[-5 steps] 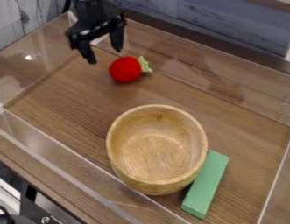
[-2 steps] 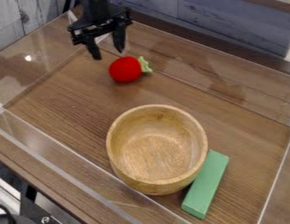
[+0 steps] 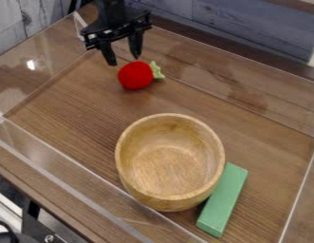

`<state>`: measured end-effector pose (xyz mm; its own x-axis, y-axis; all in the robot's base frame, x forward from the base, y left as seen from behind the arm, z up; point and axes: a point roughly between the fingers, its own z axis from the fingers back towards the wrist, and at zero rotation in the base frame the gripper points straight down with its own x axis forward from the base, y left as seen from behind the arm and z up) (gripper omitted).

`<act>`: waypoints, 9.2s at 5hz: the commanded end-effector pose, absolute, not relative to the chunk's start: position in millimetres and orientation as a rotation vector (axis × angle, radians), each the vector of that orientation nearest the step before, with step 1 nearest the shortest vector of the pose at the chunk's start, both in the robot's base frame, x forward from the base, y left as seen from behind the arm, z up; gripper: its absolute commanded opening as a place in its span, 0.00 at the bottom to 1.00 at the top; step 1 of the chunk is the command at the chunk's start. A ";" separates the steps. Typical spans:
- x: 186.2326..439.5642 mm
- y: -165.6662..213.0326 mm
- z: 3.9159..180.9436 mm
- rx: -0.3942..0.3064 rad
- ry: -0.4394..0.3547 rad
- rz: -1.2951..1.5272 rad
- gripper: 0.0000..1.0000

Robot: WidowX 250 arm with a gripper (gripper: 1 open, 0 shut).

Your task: Move the red object to the left side of the table

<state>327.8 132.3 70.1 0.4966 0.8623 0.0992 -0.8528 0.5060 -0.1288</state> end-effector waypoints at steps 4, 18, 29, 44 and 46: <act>338.9 181.4 83.6 -0.027 -0.208 1.013 1.00; 365.3 30.9 113.3 -0.029 -0.047 0.398 1.00; 339.9 53.5 115.4 -0.207 -0.033 0.109 1.00; 363.0 20.8 118.1 -0.050 -0.284 0.357 1.00; 355.2 21.9 149.7 -0.072 -0.299 0.396 1.00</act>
